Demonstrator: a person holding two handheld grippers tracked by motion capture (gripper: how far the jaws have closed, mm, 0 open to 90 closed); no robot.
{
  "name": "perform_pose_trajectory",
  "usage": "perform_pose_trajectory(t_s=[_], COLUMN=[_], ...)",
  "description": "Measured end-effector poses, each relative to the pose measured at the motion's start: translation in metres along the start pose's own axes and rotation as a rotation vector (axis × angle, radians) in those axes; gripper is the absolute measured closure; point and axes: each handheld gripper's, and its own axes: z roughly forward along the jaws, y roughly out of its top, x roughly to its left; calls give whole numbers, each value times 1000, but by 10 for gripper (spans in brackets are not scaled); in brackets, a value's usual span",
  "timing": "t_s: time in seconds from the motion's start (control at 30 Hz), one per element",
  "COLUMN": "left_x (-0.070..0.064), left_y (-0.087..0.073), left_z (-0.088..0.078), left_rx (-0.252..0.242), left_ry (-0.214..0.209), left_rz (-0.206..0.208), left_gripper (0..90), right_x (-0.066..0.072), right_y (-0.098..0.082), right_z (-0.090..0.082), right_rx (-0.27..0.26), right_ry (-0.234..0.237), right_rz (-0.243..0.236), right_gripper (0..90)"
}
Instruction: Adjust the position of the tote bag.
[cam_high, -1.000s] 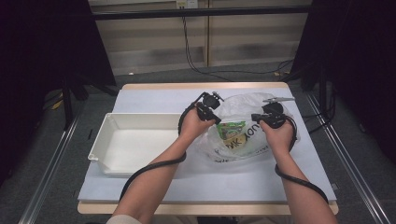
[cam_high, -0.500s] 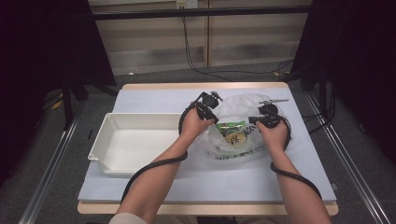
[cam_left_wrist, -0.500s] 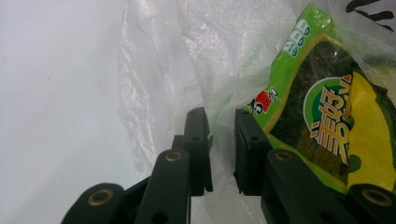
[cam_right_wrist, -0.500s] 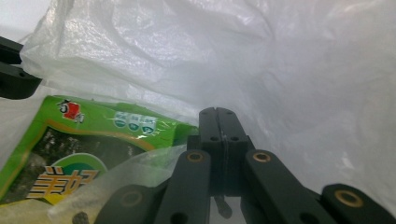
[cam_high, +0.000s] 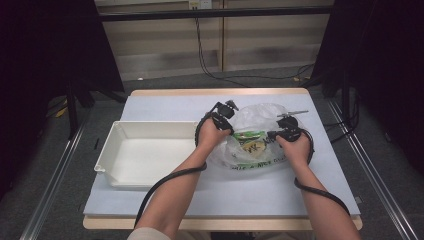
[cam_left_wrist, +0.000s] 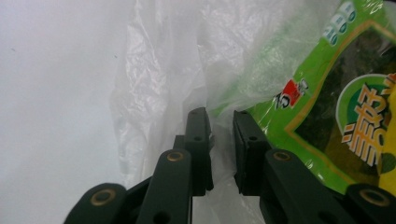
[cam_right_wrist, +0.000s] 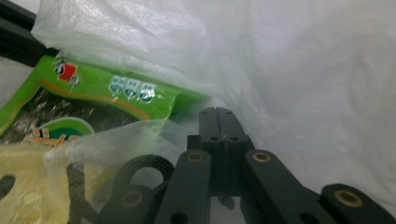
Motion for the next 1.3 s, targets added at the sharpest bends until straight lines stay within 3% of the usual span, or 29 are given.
perform_pose_trajectory(t_s=[0.07,0.17,0.2,0.37,0.4,0.53,0.63,0.77,0.93,0.97,1.1,1.23,1.3], left_x=[-3,-11,-15,-21,-22,-21,-19,-17,-17,-18,-16,-17,-17], left_y=[-3,-5,-4,-7,-8,-11,-12,-14,-14,-15,-15,-15,-14], left_z=[4,6,6,5,5,2,0,-1,-3,-3,-8,-9,-11], left_rx=[-6,-16,-14,-29,-36,-46,-45,-38,-46,-61,-65,-69,-67], left_ry=[-27,-37,-27,-29,-30,-29,-30,-19,-13,-17,-15,-16,-18], left_rz=[-9,15,34,42,28,31,37,42,58,39,35,40,37], left_gripper=[797,798,798,798,798,798,798,798,798,797,798,798,798], right_x=[-1,-1,-1,1,1,3,7,11,15,15,18,21,24], right_y=[-5,-13,-15,-28,-28,-24,-20,-16,-12,-12,-11,-9,-6], right_z=[-3,-13,-15,-30,-32,-40,-42,-41,-38,-38,-40,-44,-46], right_rx=[-2,11,16,4,2,-18,-20,-49,-53,-52,-47,-57,-58], right_ry=[4,9,9,11,13,8,-18,11,2,2,4,35,39], right_rz=[0,-17,-16,-18,-18,-19,-56,-40,-56,-57,-63,-48,-65], right_gripper=[900,900,900,900,900,889,854,793,754,754,711,732,744])
